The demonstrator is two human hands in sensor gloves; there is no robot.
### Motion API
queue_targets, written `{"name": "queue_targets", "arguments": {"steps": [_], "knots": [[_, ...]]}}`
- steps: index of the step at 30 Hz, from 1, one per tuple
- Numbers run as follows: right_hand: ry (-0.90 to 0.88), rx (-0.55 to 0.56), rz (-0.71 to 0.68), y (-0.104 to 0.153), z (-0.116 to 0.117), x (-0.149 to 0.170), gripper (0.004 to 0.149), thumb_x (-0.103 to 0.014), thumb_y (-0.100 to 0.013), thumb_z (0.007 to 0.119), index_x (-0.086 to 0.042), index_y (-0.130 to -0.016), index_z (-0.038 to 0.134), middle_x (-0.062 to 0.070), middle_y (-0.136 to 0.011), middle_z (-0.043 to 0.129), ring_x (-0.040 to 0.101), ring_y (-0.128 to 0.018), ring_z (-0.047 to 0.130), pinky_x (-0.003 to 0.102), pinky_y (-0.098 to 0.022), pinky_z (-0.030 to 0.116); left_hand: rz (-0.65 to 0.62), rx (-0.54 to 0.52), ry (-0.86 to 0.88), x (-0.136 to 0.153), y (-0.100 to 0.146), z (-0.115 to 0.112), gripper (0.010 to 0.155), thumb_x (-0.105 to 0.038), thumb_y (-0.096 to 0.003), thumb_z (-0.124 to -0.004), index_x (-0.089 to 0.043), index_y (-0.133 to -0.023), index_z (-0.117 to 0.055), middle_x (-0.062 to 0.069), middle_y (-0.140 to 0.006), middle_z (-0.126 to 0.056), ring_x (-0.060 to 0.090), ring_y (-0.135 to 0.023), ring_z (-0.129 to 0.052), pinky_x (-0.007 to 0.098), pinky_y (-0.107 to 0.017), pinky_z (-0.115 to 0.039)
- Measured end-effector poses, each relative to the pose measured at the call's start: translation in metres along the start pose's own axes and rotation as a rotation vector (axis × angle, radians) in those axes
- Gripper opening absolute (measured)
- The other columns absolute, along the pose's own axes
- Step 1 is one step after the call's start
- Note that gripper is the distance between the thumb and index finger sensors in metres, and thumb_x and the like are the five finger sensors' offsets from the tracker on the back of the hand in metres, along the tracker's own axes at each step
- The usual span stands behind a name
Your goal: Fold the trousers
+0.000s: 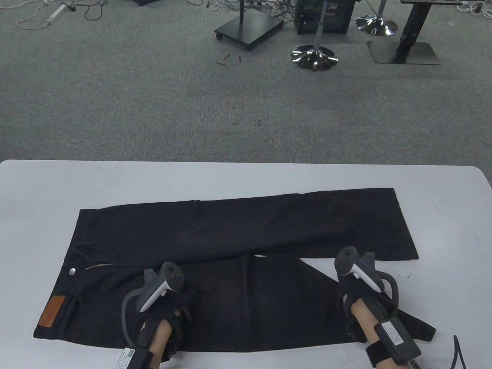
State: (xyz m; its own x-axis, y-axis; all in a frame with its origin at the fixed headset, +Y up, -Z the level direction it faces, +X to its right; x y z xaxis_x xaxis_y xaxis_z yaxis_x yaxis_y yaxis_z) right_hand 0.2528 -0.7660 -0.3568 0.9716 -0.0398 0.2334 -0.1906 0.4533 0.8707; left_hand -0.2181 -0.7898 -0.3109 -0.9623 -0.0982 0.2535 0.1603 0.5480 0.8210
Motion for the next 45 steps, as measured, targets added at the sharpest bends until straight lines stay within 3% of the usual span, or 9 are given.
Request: {"name": "queue_targets", "arguments": {"steps": [2,9,13,22,28,30,37,41,45], "knots": [[-0.086,0.029,0.003,0.005,-0.014,0.01,0.055,-0.032,-0.05,0.081,-0.029,-0.101,0.059,0.004,-0.089,0.077,0.031,-0.082,0.076,0.059,-0.074,0.049,0.0,0.0,0.001,0.0,0.0,0.0,0.074,-0.07,-0.0532,-0.061,-0.035,-0.117,-0.046,-0.008,-0.124,-0.035,0.035,-0.121,-0.037,0.067,-0.081,-0.052],[-0.394,0.362,0.208,0.02,-0.078,0.081,0.055,-0.031,-0.052,0.075,-0.028,-0.102,0.054,0.004,-0.092,0.072,0.033,-0.085,0.07,0.061,-0.076,0.044,0.001,0.002,0.0,0.0,0.0,0.0,0.074,-0.07,-0.0532,-0.061,-0.035,-0.117,-0.045,-0.008,-0.124,-0.035,0.036,-0.121,-0.037,0.067,-0.081,-0.052],[-0.553,0.483,0.38,0.027,-0.087,0.119,0.057,-0.031,-0.054,0.072,-0.03,-0.104,0.044,0.002,-0.105,0.06,0.035,-0.098,0.059,0.062,-0.078,0.038,0.001,0.006,0.005,0.0,0.0,0.0,0.074,-0.07,-0.0532,-0.061,-0.035,-0.117,-0.045,-0.008,-0.124,-0.035,0.036,-0.121,-0.037,0.067,-0.081,-0.051],[-0.365,0.201,0.328,-0.007,-0.035,0.107,0.055,-0.041,-0.052,0.073,-0.033,-0.103,0.055,-0.003,-0.115,0.047,0.034,-0.108,0.048,0.062,-0.076,0.042,0.001,0.007,0.005,0.0,0.0,0.0,0.074,-0.07,-0.0532,-0.061,-0.035,-0.117,-0.045,-0.008,-0.124,-0.034,0.035,-0.121,-0.037,0.067,-0.081,-0.051],[-0.296,0.042,0.341,-0.025,0.003,0.104,0.06,-0.054,-0.051,0.067,-0.036,-0.105,0.049,-0.003,-0.117,0.039,0.031,-0.11,0.04,0.061,-0.076,0.042,0.0,0.008,0.012,0.001,0.0,0.001,0.074,-0.07,-0.0533,-0.061,-0.036,-0.117,-0.045,-0.009,-0.124,-0.034,0.035,-0.121,-0.036,0.066,-0.081,-0.051],[-0.23,-0.083,0.373,-0.024,0.013,0.112,0.065,-0.06,-0.051,0.063,-0.038,-0.106,0.036,-0.006,-0.118,0.023,0.026,-0.112,0.027,0.06,-0.078,0.038,-0.001,0.009,0.015,0.0,-0.001,0.001,0.075,-0.07,-0.0533,-0.061,-0.036,-0.117,-0.044,-0.009,-0.125,-0.033,0.034,-0.121,-0.035,0.066,-0.081,-0.05],[-0.233,-0.104,0.471,-0.018,0.004,0.123,0.067,-0.061,-0.051,0.063,-0.033,-0.107,0.038,-0.001,-0.118,0.029,0.032,-0.112,0.036,0.062,-0.077,0.04,-0.008,0.008,-0.041,-0.006,-0.002,-0.004,0.076,-0.071,-0.0535,-0.06,-0.038,-0.118,-0.038,-0.011,-0.125,-0.028,0.032,-0.122,-0.032,0.064,-0.082,-0.048],[-0.292,0.046,0.312,-0.028,-0.002,0.087,0.066,-0.059,-0.05,0.065,-0.038,-0.106,0.037,-0.004,-0.118,0.025,0.032,-0.112,0.029,0.062,-0.078,0.034,-0.007,0.012,-0.033,-0.005,-0.002,-0.004,0.075,-0.071,-0.0537,-0.06,-0.038,-0.118,-0.038,-0.011,-0.125,-0.027,0.032,-0.122,-0.031,0.064,-0.083,-0.047],[-0.313,0.06,0.161,-0.042,-0.002,0.042,0.063,-0.058,-0.05,0.066,-0.04,-0.105,0.041,-0.006,-0.118,0.026,0.033,-0.111,0.025,0.063,-0.077,0.03,0.0,0.01,-0.046,-0.005,-0.002,-0.004,0.076,-0.071,-0.0538,-0.059,-0.039,-0.118,-0.036,-0.011,-0.125,-0.026,0.032,-0.122,-0.031,0.064,-0.083,-0.047]]}}
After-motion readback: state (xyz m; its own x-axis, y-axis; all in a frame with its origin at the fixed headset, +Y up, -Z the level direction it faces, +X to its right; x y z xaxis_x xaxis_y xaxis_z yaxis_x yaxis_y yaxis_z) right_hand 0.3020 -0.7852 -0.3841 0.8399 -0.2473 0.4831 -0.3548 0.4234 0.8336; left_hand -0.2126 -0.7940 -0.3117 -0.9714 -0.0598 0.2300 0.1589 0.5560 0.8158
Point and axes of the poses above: the tracker on the back of each hand, its own x axis roughly to the little-finger side, its own y axis roughly from the fingertips to the wrist, z = x × y, the point moved 2 cm from there along -y, roughly from the wrist to the fingertips
